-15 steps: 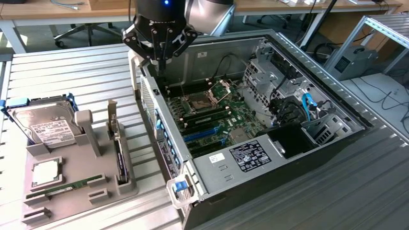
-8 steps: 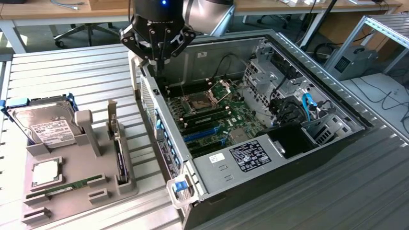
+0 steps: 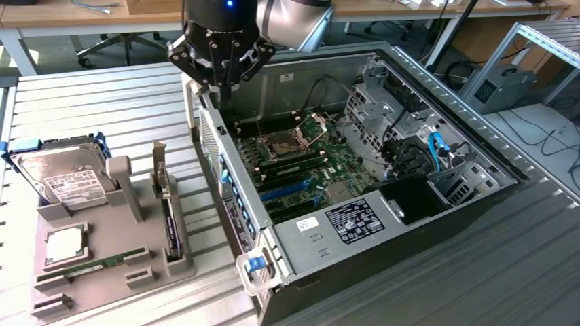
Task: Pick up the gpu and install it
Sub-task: 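Reach for the gpu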
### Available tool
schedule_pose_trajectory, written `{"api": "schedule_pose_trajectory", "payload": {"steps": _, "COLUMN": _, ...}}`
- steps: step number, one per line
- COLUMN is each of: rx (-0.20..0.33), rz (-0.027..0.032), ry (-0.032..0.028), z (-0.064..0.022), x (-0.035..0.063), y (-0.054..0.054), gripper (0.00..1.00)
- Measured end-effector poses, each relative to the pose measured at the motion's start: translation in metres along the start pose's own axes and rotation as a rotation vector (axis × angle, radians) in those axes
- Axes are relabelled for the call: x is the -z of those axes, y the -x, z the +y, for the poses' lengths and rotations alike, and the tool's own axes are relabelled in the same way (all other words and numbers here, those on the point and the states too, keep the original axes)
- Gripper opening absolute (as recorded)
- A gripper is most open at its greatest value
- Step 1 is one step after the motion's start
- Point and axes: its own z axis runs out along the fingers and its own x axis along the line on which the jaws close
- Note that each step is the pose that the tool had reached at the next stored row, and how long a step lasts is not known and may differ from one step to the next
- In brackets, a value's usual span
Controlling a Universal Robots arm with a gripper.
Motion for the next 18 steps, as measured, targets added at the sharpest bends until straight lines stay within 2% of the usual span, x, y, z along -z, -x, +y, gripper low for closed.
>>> {"api": "schedule_pose_trajectory", "payload": {"steps": 18, "rx": 0.000, "rz": 0.0001, "ry": 0.0000, "z": -0.0005, "x": 0.0001, "y": -0.0071, "gripper": 0.11}}
